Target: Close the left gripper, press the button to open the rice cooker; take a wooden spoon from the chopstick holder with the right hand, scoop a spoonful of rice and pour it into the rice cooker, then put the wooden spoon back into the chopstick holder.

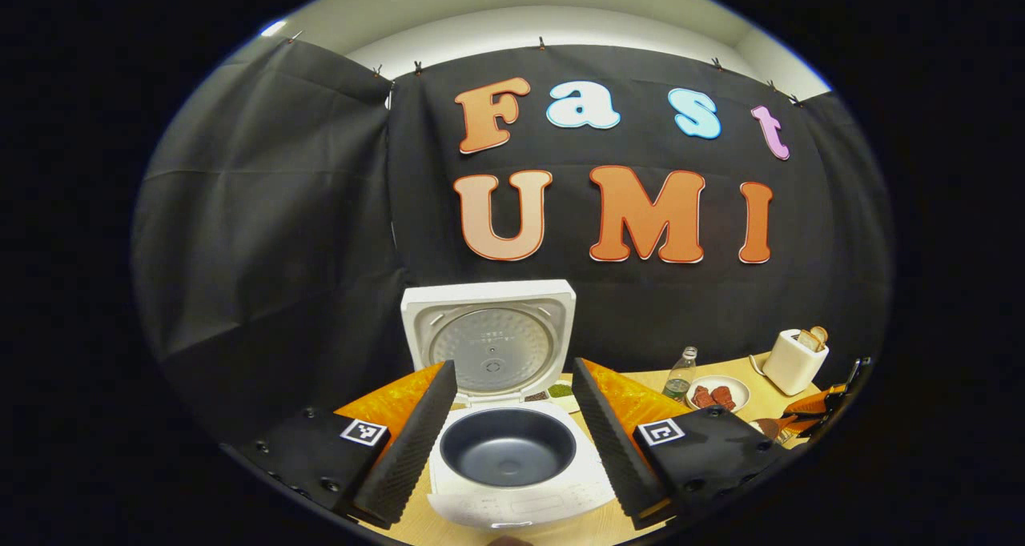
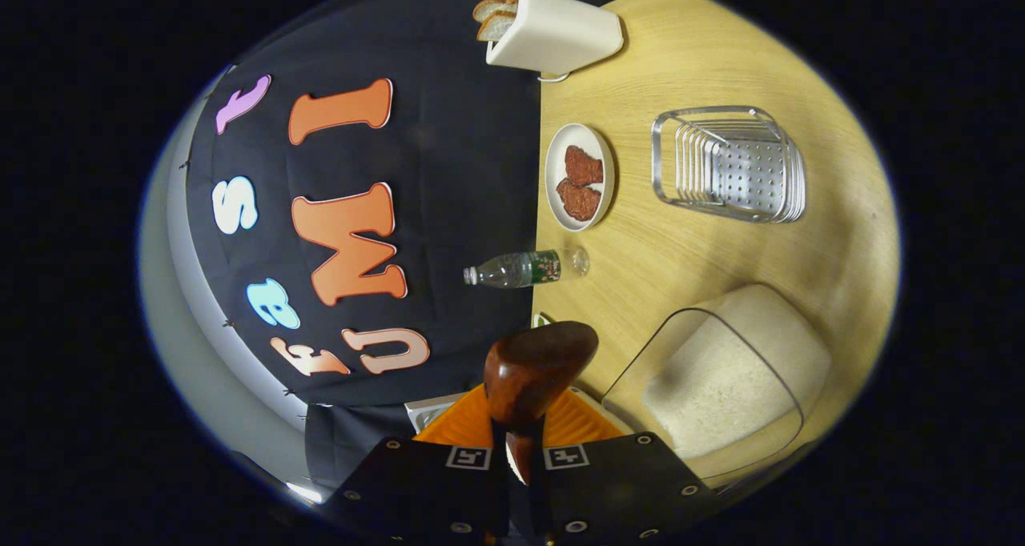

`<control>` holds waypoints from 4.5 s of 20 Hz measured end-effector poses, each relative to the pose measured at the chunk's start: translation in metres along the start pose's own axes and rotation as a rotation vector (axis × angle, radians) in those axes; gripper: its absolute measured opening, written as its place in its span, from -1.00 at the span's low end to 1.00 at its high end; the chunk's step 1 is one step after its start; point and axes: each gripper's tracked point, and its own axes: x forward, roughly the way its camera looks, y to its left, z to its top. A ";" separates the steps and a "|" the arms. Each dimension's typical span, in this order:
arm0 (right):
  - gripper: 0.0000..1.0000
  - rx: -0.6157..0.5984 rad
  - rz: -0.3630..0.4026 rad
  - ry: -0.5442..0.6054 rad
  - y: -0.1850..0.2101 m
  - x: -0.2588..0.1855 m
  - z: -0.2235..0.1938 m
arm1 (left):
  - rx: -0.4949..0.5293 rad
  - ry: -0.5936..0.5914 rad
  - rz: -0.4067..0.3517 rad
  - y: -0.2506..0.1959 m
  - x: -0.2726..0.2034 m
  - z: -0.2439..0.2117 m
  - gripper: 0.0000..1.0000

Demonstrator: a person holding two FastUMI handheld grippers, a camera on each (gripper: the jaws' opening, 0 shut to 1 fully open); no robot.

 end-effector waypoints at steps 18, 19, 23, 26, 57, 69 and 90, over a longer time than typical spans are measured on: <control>-0.81 -0.040 0.100 0.244 0.100 0.129 -0.147 | -0.050 -0.008 0.275 0.151 -0.037 -0.018 0.97; -0.82 -0.055 0.099 0.253 0.104 0.135 -0.157 | -0.055 -0.006 0.283 0.158 -0.040 -0.020 0.97; -0.81 -0.150 0.081 0.258 0.116 0.164 -0.187 | -0.067 0.002 0.319 0.185 -0.045 -0.030 0.96; -0.81 -0.291 0.031 0.245 0.109 0.188 -0.201 | -0.089 0.011 0.349 0.205 -0.048 -0.040 0.97; -0.81 -1.042 -0.138 0.125 0.100 0.240 -0.243 | -0.108 0.090 0.453 0.241 -0.067 -0.080 0.97; -0.81 -1.274 -0.047 0.092 0.142 0.239 -0.273 | -0.074 0.073 0.481 0.249 -0.077 -0.075 0.96; -0.82 -1.624 0.130 0.105 0.169 0.234 -0.327 | -0.055 0.070 0.483 0.248 -0.072 -0.073 0.97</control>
